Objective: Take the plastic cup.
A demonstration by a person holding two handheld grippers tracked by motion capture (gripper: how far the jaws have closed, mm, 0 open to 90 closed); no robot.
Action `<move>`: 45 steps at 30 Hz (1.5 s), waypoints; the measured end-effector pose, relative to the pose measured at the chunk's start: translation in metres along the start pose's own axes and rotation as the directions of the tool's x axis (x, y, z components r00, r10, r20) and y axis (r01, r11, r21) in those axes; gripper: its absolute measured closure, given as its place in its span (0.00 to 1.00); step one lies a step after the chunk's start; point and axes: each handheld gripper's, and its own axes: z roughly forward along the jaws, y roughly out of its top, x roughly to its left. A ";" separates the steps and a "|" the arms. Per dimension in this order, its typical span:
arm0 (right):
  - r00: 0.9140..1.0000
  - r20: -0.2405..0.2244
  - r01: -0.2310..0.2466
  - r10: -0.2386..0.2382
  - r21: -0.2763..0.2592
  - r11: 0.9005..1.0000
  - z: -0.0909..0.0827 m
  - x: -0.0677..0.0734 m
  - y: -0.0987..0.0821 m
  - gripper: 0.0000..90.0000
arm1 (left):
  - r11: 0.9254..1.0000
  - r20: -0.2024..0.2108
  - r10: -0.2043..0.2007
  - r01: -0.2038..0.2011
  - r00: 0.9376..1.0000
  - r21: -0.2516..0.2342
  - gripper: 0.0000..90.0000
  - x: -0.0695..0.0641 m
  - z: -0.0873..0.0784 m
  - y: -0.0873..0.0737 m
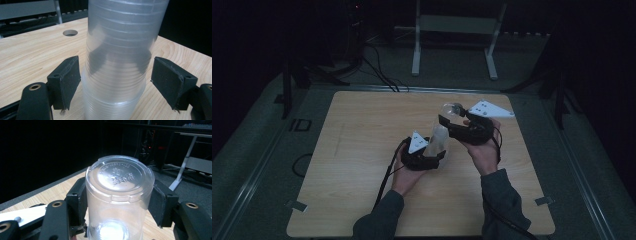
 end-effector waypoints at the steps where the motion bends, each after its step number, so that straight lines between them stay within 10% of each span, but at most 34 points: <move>1: 1.000 0.001 -0.001 0.001 -0.002 1.000 -0.001 0.000 0.000 0.44 | 1.000 0.001 0.000 0.000 1.000 -0.001 0.26 0.000 0.000 0.000; 45: 0.996 0.081 -0.047 0.049 -0.022 0.999 -0.041 -0.023 -0.024 0.44 | 0.999 0.016 0.032 -0.031 0.999 -0.023 0.28 -0.016 -0.031 -0.001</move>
